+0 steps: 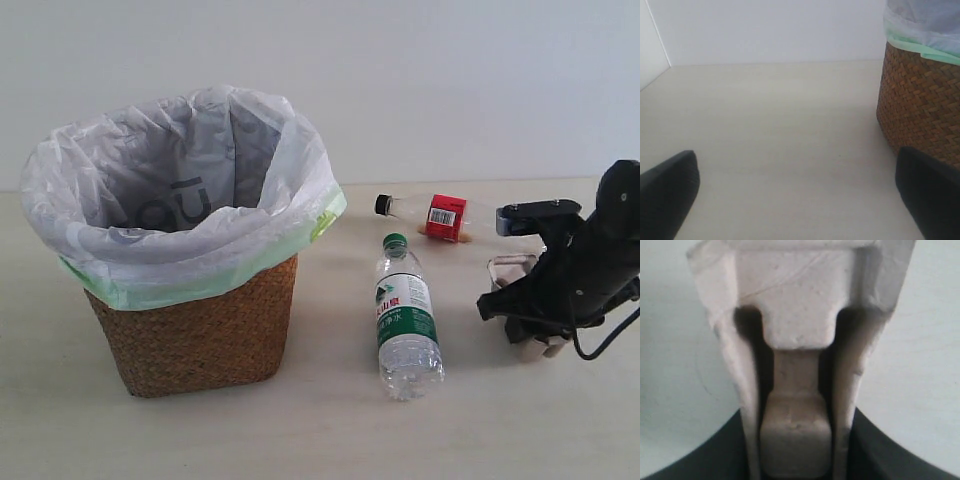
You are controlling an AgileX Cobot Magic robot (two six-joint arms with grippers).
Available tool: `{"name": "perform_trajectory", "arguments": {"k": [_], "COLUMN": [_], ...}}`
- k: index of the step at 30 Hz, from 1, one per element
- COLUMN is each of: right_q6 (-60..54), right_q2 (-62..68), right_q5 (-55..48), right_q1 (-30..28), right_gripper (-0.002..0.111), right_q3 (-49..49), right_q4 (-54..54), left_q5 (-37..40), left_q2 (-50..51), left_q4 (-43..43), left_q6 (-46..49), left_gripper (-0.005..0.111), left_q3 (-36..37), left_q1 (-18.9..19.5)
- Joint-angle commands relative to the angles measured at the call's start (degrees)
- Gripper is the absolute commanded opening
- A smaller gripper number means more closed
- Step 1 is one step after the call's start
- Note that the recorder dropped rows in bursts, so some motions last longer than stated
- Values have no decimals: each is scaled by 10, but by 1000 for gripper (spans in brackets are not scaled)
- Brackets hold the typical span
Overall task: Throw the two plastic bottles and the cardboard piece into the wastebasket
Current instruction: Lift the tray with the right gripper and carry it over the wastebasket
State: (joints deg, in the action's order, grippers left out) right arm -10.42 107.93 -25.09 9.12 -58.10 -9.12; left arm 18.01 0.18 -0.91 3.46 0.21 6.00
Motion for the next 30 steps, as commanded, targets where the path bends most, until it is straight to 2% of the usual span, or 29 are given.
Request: {"name": "perform_trajectory", "arguments": {"k": [1, 10, 18, 24, 30], "right_q6": [25, 73, 77, 88, 160], "right_q2": [-15, -119, -204, -212, -199], "right_q5": [-42, -77, -74, -72, -85], "right_q1": [1, 1, 15, 91, 179], "right_gripper": [0, 0, 0, 0, 0], "right_q3": [-35, -89, -139, -180, -224], "right_q4": [6, 3, -46, -47, -78], "left_q5": [-4, -4, -4, -4, -4], "left_q2": [-2, -2, -2, -2, -2], "left_q4": [-1, -1, -1, -1, -1], "left_q6": [-5, -5, -5, -5, -5], "left_gripper": [108, 108, 108, 108, 108], "left_q3": [-2, -2, -2, -2, -2], "left_q1": [1, 1, 1, 1, 1]}}
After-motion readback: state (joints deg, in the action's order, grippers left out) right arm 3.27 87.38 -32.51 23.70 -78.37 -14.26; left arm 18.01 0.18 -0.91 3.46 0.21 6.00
